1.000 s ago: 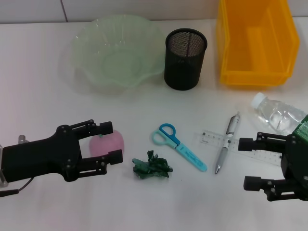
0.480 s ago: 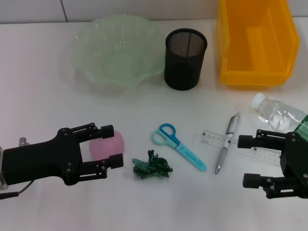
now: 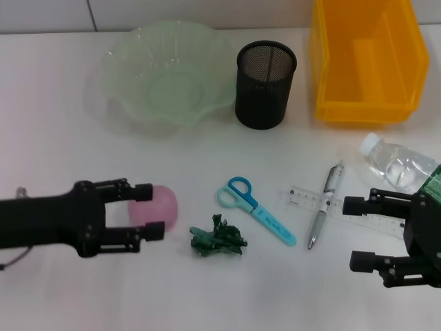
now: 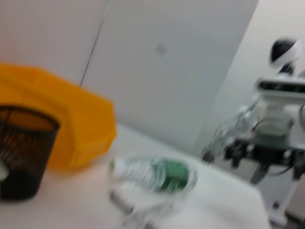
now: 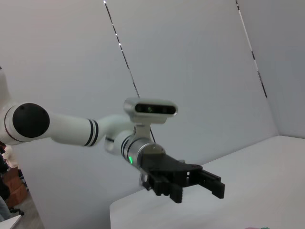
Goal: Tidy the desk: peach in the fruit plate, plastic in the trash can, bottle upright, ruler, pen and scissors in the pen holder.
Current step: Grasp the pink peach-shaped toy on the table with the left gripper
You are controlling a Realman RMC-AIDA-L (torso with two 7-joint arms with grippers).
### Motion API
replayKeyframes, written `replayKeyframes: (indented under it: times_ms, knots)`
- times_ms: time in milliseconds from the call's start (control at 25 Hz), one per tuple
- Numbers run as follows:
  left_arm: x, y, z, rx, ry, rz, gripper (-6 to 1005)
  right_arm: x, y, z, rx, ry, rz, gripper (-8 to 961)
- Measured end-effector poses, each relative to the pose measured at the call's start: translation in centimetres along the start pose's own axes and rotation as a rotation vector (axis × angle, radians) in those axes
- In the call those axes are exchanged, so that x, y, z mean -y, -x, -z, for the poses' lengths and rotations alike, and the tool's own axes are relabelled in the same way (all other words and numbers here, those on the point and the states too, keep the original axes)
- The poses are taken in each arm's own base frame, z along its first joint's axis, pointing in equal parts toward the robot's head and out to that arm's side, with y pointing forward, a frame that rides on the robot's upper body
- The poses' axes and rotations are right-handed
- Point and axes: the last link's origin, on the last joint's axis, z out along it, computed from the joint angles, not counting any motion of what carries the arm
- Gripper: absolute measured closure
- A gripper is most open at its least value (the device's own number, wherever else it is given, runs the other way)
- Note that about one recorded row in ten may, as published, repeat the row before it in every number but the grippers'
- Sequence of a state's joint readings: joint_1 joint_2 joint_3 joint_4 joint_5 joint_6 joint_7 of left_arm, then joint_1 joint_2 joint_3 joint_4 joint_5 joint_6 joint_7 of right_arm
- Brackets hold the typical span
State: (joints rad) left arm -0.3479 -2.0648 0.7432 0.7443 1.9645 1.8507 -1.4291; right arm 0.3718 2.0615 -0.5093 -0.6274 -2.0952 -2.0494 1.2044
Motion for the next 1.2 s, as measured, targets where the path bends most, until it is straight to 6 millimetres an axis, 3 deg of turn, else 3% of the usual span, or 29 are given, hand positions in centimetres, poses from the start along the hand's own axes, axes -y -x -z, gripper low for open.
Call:
replayKeyframes:
  times_ms: [320,360,640,1200]
  knots:
    - [1.7,-2.0,0.4,0.163,-0.076,-0.001,202,-0.2,-0.3,0.6,0.010,-0.022,-0.012,160]
    - [3.1,-2.7,-0.4,0.301,-0.121,-0.037,203,-0.2,-0.3,0.6,0.010,-0.023,-0.013,161]
    - [4.6,-2.1,-3.1,0.437,-0.162,-0.113,202,-0.3,-0.4,0.6,0.012,-0.025,-0.014,166]
    - [5.0,-1.9,-3.8,0.394,-0.198,-0.119,385,0.0,0.0,0.6,0.018,-0.029,-0.005,177]
